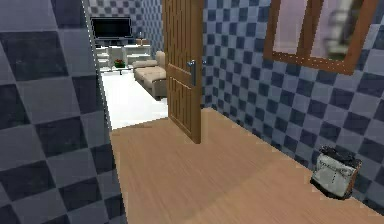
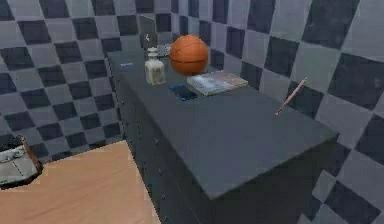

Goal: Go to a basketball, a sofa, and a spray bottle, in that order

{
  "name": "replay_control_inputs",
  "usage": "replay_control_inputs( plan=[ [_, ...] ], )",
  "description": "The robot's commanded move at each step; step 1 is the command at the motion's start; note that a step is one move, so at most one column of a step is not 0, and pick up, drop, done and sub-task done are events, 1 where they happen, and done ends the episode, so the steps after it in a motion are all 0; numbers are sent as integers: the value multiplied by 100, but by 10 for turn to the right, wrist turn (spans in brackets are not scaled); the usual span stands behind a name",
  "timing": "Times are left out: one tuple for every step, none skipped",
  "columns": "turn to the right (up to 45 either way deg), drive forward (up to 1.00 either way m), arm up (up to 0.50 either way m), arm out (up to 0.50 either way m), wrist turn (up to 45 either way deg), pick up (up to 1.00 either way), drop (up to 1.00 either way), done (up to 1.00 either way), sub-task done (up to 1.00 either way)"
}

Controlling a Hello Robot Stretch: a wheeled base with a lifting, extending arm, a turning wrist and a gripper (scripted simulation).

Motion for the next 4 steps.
replay_control_inputs(
  plan=[
    [0, 85, 0, 0, 0, 0, 0, 0, 0],
    [-180, 0, 0, 0, 0, 0, 0, 0, 0],
    [0, 100, 0, 0, 0, 0, 0, 0, 0],
    [-30, 0, 0, 0, 0, 0, 0, 0, 0]
  ],
)
